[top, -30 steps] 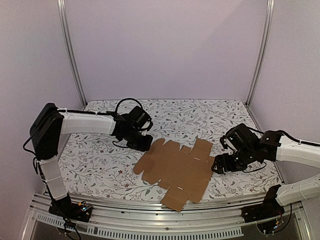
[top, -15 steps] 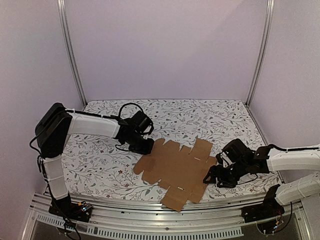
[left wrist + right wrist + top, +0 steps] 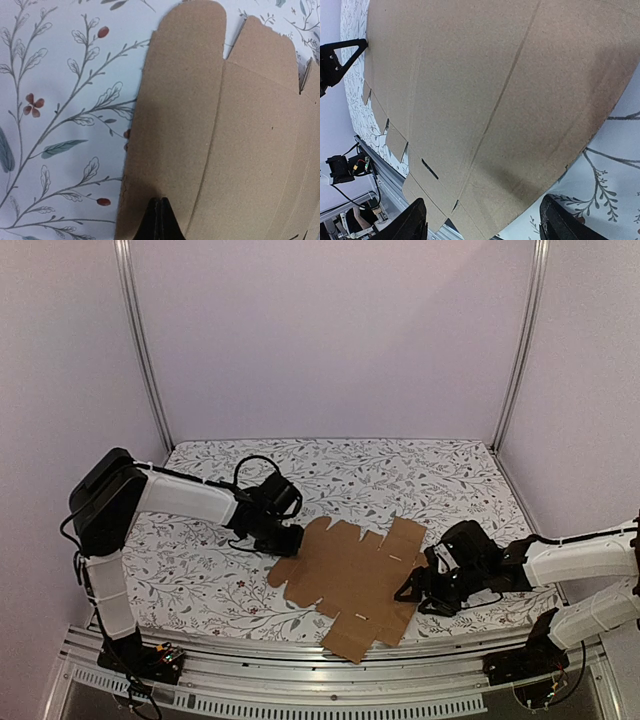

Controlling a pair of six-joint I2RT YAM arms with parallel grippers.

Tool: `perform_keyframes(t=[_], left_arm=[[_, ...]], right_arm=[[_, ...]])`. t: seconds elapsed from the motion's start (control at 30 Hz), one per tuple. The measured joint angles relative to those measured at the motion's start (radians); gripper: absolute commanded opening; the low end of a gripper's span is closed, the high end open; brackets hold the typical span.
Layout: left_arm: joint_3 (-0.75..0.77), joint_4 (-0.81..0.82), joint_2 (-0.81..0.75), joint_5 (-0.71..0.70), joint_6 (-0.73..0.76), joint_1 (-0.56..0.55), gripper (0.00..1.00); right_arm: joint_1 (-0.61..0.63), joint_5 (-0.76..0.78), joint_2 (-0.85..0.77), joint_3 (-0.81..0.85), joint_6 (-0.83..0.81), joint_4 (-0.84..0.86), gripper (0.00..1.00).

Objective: Fold the paper box

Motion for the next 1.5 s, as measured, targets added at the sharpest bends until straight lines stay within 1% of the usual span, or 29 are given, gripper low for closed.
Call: perform_keyframes(t=[0.37,0.63,0.87,1.0,1.33,1.5], left_arm=[[-0.113,0.065,-0.073,-0.05,-0.046,-0.002,0.0],[-0.227,0.084,-0.161,-0.077,-0.132,-0.002,0.0],[-0.298,0.102,-0.217,-0.106,-0.223,-0.005,0.0],[-0.337,0.093,-0.254,-0.134,-0.269,-0.006,0.0],[-0.434,0.058,-0.358,-0.171,-0.368,-0.011,0.0],[-0.441,0.06,-0.364,-0.172,-0.396,-0.012,0.0]], right_arm=[[-0.02,0.005,0.067,0.006,0.026,0.115,0.68],[-0.047,0.004,0.158,0.081,0.026,0.203,0.63],[-0.053,-0.006,0.28,0.148,0.034,0.323,0.54],[-0.068,-0.027,0.353,0.199,0.03,0.366,0.46],[-0.1,-0.083,0.457,0.222,0.005,0.443,0.43],[-0.1,-0.127,0.502,0.197,0.024,0.549,0.4]])
